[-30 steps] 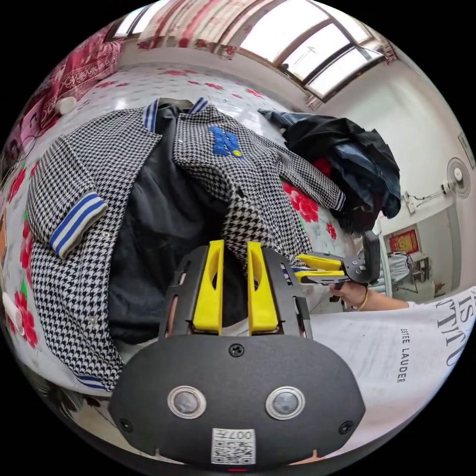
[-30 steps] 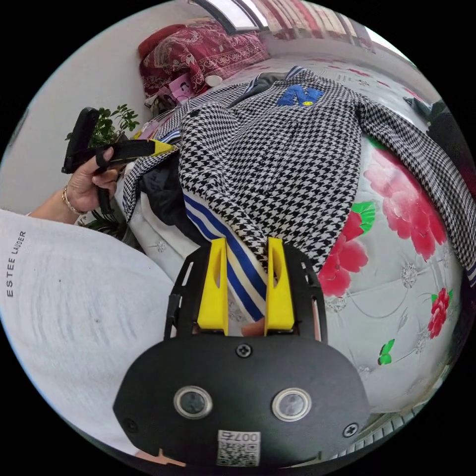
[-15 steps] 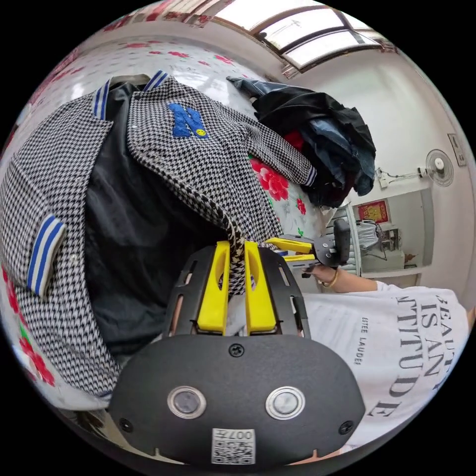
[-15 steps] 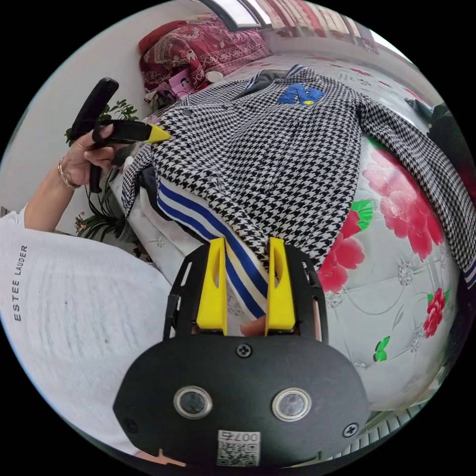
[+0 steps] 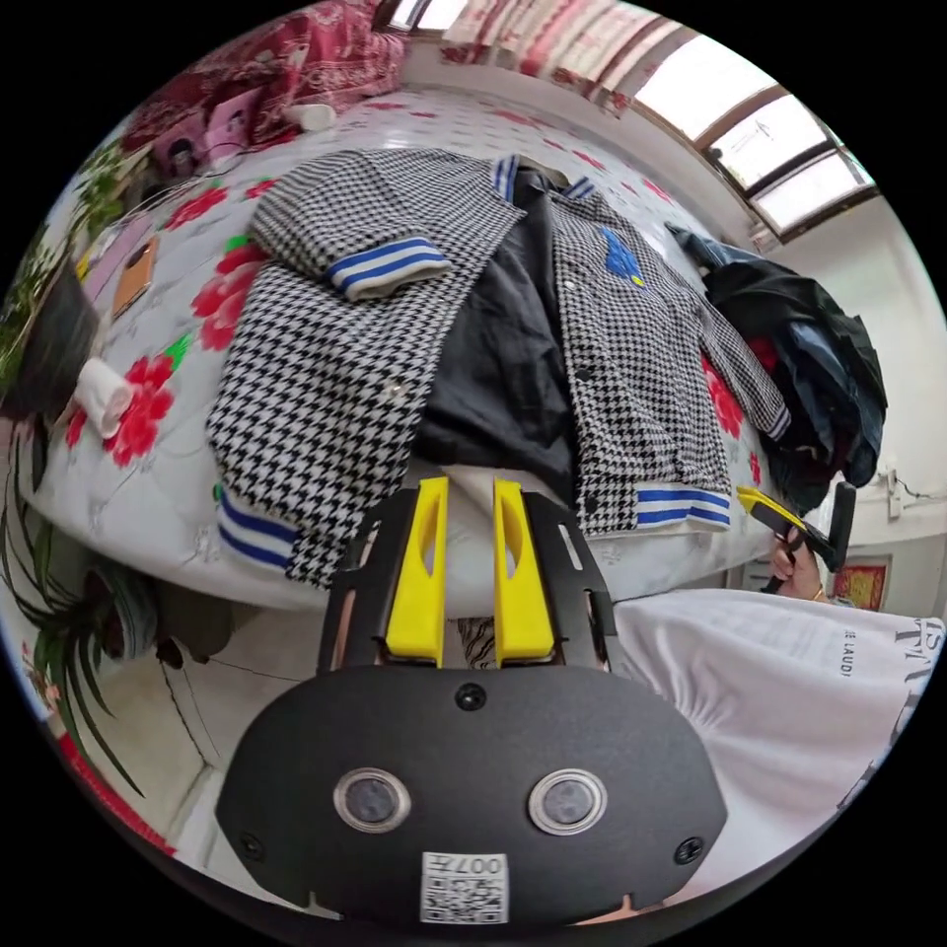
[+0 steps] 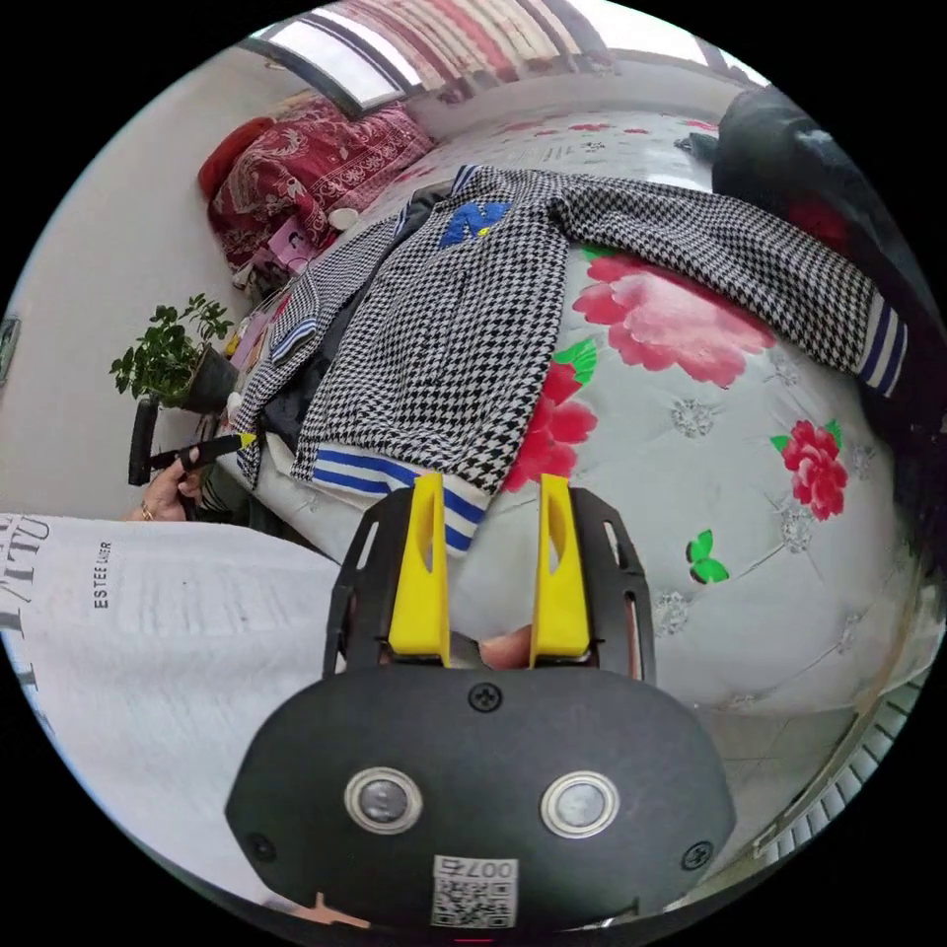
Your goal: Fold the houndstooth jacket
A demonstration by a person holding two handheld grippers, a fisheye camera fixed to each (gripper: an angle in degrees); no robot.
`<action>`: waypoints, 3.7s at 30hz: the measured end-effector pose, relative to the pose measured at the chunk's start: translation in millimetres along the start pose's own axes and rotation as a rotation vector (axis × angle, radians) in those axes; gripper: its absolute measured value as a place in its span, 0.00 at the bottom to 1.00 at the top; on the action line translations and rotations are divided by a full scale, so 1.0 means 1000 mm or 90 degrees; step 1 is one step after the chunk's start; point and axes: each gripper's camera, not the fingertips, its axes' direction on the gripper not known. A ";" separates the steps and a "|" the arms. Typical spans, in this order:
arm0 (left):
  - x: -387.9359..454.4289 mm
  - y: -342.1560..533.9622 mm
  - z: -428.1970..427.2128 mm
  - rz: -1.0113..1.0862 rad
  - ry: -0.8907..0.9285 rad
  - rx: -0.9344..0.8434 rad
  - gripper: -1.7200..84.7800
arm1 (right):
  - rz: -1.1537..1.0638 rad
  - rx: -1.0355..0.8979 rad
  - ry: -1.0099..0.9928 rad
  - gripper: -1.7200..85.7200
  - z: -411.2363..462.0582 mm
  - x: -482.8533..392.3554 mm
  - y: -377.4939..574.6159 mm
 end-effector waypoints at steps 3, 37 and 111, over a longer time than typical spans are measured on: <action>0.001 0.013 -0.011 0.000 -0.045 0.018 0.12 | 0.000 -0.051 -0.047 0.11 0.022 0.003 -0.012; -0.106 -0.023 -0.216 0.202 0.332 0.164 0.05 | -0.201 -0.162 -0.337 0.14 0.000 -0.061 -0.286; -0.124 0.093 -0.121 -0.191 0.123 0.089 0.11 | -0.296 -0.143 -0.118 0.11 0.144 -0.124 -0.068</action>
